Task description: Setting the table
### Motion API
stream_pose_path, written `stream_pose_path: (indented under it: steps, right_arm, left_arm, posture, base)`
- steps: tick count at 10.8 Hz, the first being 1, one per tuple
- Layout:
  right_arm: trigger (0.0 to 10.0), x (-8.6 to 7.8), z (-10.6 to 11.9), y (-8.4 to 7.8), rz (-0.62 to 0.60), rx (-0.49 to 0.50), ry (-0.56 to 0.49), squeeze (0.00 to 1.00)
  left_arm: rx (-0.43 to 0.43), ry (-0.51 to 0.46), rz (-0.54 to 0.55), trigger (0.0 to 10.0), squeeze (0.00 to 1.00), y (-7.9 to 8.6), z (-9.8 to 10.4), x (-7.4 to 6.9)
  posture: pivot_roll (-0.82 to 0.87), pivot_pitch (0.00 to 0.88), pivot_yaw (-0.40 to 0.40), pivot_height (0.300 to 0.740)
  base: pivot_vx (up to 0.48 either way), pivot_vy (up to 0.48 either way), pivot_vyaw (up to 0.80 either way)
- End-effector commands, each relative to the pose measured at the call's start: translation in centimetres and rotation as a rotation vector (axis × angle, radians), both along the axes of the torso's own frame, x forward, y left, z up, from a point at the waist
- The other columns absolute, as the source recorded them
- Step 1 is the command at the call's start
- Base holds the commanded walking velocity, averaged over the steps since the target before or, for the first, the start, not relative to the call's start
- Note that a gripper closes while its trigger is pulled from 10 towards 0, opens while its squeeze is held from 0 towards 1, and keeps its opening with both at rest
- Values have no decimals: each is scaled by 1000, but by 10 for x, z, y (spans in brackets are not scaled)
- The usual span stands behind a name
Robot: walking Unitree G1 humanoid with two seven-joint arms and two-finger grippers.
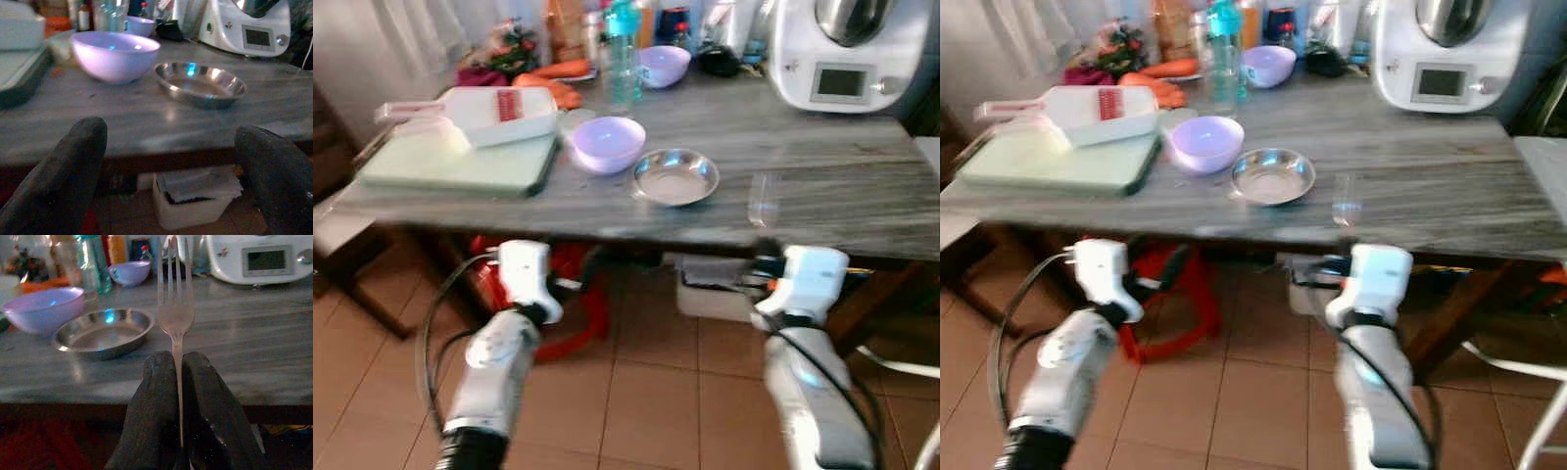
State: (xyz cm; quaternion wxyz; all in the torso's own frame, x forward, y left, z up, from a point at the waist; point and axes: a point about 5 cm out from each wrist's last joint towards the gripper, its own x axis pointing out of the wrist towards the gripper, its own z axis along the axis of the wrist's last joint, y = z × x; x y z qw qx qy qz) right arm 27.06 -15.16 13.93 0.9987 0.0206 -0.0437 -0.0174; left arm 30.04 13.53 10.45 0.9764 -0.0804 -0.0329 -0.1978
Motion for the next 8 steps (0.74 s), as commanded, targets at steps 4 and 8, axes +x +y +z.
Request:
stream_pose_path:
  steps: [4, 8]
  right_arm:
    - [10000, -2, 0, -10, -38, -11, -6, 0]
    - [10000, -2, 1, -11, -51, -14, -11, 0]
  left_arm:
    - [-14, -13, -39, 10000, 0, -10, 5, -1]
    - [-19, -9, -49, 10000, 0, -11, 4, -1]
  posture:
    - [-2, 47, 44, 740]
    - [-3, 48, 45, 740]
  base:
    - [313, 0, 0]
    - [318, 0, 0]
